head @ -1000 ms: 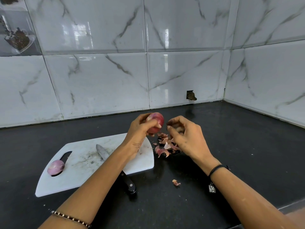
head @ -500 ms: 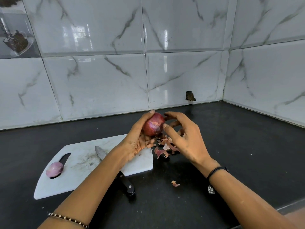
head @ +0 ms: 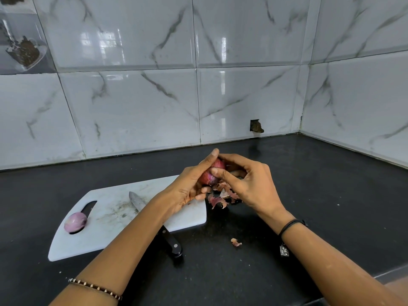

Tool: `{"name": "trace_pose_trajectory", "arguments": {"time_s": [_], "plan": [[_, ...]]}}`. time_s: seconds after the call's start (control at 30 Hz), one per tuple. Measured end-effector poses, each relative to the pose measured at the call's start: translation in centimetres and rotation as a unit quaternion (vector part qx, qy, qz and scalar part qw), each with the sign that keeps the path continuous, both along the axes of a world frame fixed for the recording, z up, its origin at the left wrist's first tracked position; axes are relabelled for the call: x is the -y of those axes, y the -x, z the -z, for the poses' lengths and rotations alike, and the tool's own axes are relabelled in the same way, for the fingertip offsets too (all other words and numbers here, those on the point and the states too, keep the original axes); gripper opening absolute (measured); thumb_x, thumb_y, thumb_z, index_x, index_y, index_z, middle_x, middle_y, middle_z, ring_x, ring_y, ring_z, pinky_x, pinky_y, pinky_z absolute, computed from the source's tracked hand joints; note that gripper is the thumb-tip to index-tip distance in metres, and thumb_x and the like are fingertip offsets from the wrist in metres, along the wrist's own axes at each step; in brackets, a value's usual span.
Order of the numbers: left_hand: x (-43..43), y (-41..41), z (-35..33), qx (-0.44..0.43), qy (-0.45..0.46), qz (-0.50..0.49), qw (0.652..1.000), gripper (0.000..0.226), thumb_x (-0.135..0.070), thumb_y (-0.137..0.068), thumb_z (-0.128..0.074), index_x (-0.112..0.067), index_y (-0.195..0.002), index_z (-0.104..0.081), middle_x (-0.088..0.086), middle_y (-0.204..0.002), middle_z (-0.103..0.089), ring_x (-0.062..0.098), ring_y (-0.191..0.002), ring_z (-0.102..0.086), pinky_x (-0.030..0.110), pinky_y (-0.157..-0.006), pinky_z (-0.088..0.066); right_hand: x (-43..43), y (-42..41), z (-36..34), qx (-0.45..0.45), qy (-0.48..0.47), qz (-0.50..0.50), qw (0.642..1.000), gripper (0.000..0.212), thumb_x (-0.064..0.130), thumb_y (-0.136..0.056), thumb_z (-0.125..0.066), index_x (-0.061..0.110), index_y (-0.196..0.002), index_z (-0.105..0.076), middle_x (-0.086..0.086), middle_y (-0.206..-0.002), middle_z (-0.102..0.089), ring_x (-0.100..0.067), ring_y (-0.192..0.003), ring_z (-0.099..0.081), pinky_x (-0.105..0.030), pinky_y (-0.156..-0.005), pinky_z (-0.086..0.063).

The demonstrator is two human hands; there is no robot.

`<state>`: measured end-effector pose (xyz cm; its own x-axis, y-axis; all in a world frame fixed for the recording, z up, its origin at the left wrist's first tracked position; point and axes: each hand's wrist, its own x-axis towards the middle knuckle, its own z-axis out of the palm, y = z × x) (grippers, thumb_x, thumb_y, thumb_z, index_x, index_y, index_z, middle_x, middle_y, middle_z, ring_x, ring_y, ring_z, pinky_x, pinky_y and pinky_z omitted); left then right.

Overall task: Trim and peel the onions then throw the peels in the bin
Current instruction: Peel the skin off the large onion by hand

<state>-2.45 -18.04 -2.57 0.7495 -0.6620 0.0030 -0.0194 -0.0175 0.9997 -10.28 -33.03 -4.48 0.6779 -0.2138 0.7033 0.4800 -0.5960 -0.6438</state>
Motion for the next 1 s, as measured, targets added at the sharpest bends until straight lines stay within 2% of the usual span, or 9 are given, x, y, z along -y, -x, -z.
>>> {"name": "trace_pose_trajectory", "arguments": {"time_s": [0.17, 0.33, 0.5, 0.67, 0.73, 0.8, 0.87, 1.0], "plan": [[0.02, -0.05, 0.11, -0.004, 0.003, 0.002, 1.0, 0.055, -0.073, -0.076, -0.065, -0.021, -0.092, -0.071, -0.001, -0.063, -0.051, 0.01, -0.051, -0.037, 0.017, -0.039, -0.031, 0.0, -0.13, 0.15, -0.01, -0.024, -0.007, 1.0, 0.034, 0.03, -0.083, -0.083, 0.02, -0.115, -0.077, 0.012, -0.096, -0.078, 0.001, -0.086, -0.074, -0.019, -0.082, -0.059], [-0.04, -0.17, 0.21, -0.004, 0.004, 0.002, 1.0, 0.047, -0.068, -0.079, -0.069, -0.023, -0.087, -0.075, 0.001, -0.064, -0.05, 0.01, -0.052, -0.038, 0.019, -0.04, -0.031, 0.12, -0.21, 0.36, -0.014, -0.037, -0.01, 0.999, 0.03, 0.024, -0.081, -0.085, 0.016, -0.109, -0.079, 0.009, -0.091, -0.079, 0.001, -0.082, -0.074, -0.013, -0.077, -0.056], [0.0, -0.19, 0.18, 0.003, -0.006, -0.016, 1.0, 0.056, -0.065, -0.082, -0.069, -0.012, -0.101, -0.074, 0.006, -0.071, -0.058, 0.011, -0.051, -0.043, 0.019, -0.04, -0.035, 0.23, -0.25, 0.41, -0.011, -0.054, -0.011, 0.998, 0.028, 0.023, -0.079, -0.086, 0.015, -0.106, -0.081, 0.008, -0.091, -0.079, -0.001, -0.085, -0.074, -0.016, -0.08, -0.058], [0.08, -0.14, 0.09, -0.011, -0.005, -0.025, 1.0, 0.062, -0.065, -0.079, -0.071, -0.01, -0.107, -0.074, 0.008, -0.075, -0.063, 0.012, -0.053, -0.046, 0.02, -0.043, -0.04, 0.19, -0.29, 0.38, -0.014, -0.064, -0.006, 0.998, 0.025, 0.023, -0.079, -0.086, 0.016, -0.102, -0.082, 0.009, -0.089, -0.079, -0.002, -0.085, -0.074, -0.02, -0.08, -0.059], [0.08, -0.25, 0.09, -0.024, 0.001, -0.024, 0.999, 0.063, -0.066, -0.076, -0.071, -0.013, -0.109, -0.075, 0.011, -0.082, -0.065, 0.014, -0.057, -0.049, 0.023, -0.052, -0.045, 0.3, -0.31, 0.36, -0.012, -0.067, 0.0, 0.998, 0.017, 0.023, -0.081, -0.084, 0.016, -0.097, -0.082, 0.009, -0.085, -0.079, -0.005, -0.083, -0.075, -0.025, -0.079, -0.06], [0.07, -0.28, -0.03, -0.044, 0.004, -0.025, 0.999, 0.055, -0.066, -0.075, -0.071, -0.018, -0.1, -0.078, 0.013, -0.088, -0.067, 0.015, -0.06, -0.054, 0.031, -0.071, -0.047, 0.41, -0.32, 0.38, -0.01, -0.075, 0.009, 0.997, 0.011, 0.023, -0.083, -0.083, 0.016, -0.091, -0.082, 0.008, -0.082, -0.078, -0.008, -0.08, -0.075, -0.03, -0.078, -0.061], [0.05, -0.39, -0.07, -0.063, 0.009, -0.027, 0.998, 0.051, -0.063, -0.076, -0.071, -0.017, -0.096, -0.078, 0.013, -0.088, -0.069, 0.015, -0.061, -0.056, 0.035, -0.08, -0.046, 0.4, -0.34, 0.39, -0.016, -0.08, 0.016, 0.997, 0.01, 0.024, -0.084, -0.083, 0.016, -0.089, -0.082, 0.008, -0.08, -0.078, -0.009, -0.078, -0.075, -0.032, -0.077, -0.061], [0.13, -0.64, -0.04, -0.095, 0.042, -0.018, 0.994, 0.057, -0.056, -0.076, -0.075, -0.009, -0.108, -0.073, 0.013, -0.086, -0.071, 0.017, -0.065, -0.059, 0.027, -0.064, -0.053, 0.4, -0.44, 0.35, -0.02, -0.095, 0.03, 0.995, 0.01, 0.025, -0.085, -0.082, 0.016, -0.089, -0.081, 0.007, -0.079, -0.077, -0.008, -0.077, -0.075, -0.031, -0.077, -0.062]]}}
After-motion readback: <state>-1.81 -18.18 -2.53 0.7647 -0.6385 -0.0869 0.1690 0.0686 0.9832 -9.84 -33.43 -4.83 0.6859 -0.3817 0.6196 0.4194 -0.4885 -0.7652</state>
